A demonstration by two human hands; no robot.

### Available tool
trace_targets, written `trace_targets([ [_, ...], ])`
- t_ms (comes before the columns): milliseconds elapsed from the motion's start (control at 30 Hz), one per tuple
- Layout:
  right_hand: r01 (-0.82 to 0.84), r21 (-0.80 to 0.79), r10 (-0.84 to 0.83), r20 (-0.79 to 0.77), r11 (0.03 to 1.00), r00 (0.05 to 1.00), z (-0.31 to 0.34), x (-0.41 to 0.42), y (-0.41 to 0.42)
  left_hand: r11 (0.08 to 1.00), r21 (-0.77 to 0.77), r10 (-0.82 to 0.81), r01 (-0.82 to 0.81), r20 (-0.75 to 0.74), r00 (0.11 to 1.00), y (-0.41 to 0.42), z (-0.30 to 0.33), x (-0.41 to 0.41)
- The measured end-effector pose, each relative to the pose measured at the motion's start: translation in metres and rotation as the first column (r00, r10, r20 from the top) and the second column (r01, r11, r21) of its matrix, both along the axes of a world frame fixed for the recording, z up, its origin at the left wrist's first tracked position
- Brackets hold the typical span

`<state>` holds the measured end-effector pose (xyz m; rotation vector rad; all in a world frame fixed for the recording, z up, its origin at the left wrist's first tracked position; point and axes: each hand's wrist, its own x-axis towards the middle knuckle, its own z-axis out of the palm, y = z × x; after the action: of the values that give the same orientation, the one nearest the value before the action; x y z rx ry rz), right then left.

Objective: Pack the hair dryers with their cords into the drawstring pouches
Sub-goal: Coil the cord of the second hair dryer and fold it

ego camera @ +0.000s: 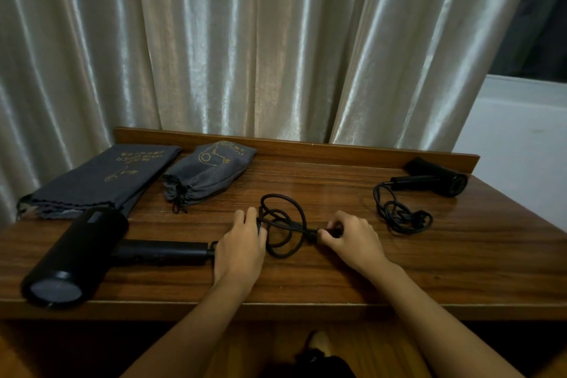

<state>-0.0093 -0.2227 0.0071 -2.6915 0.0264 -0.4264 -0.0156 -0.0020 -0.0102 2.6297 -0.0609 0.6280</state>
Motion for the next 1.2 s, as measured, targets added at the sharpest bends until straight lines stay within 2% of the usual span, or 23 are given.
trace_targets([
  [67, -0.062, 0.108, 0.075, -0.113, 0.992, 0.991, 0.003, 0.004, -0.001, 1.000, 0.002, -0.015, 0.015, -0.013, 1.000, 0.000, 0.000, -0.001],
  [133, -0.095, 0.081, 0.107, -0.147, 0.992, 0.983, 0.004, 0.007, -0.001, 0.999, -0.025, -0.028, 0.027, -0.019, 0.999, 0.000, 0.001, -0.002],
  [200, -0.045, -0.054, 0.042, -0.060, 0.998, 0.997, 0.003, 0.009, -0.002, 0.998, -0.059, -0.029, 0.028, -0.017, 0.999, 0.001, 0.003, -0.003],
  [300, 0.171, -0.207, -0.138, 0.162, 0.963, 0.977, 0.004, 0.008, -0.007, 0.986, -0.168, -0.019, 0.018, -0.007, 1.000, 0.001, 0.006, -0.004],
  [367, 0.276, -0.203, -0.228, 0.233, 0.939, 0.945, 0.005, 0.003, -0.015, 0.974, -0.225, -0.003, 0.002, -0.004, 1.000, 0.002, 0.006, -0.003],
  [600, 0.482, -0.115, -0.433, 0.298, 0.869, 0.851, 0.019, -0.009, -0.044, 0.959, -0.284, 0.017, -0.014, 0.008, 1.000, 0.002, 0.001, -0.001],
  [733, 0.535, -0.004, -0.504, 0.331, 0.845, 0.798, 0.037, -0.012, -0.083, 0.951, -0.307, 0.030, -0.025, 0.010, 1.000, 0.003, 0.000, 0.000],
  [867, 0.621, 0.160, -0.628, 0.382, 0.767, 0.678, 0.057, -0.018, -0.124, 0.959, -0.282, 0.032, -0.023, 0.028, 0.999, 0.003, -0.002, 0.001],
  [1000, 0.681, 0.383, -0.780, 0.349, 0.625, 0.520, 0.068, -0.023, -0.160, 0.963, -0.266, 0.047, -0.042, 0.011, 0.999, 0.003, -0.002, 0.000],
  [1100, 0.737, 0.450, -0.863, 0.258, 0.504, 0.434, 0.068, -0.029, -0.178, 0.961, -0.254, 0.109, -0.104, 0.004, 0.994, 0.006, 0.002, -0.002],
  [1200, 0.702, 0.458, -0.837, 0.332, 0.545, 0.434, 0.062, -0.037, -0.184, 0.963, -0.252, 0.098, -0.090, 0.018, 0.995, 0.005, 0.005, -0.003],
])
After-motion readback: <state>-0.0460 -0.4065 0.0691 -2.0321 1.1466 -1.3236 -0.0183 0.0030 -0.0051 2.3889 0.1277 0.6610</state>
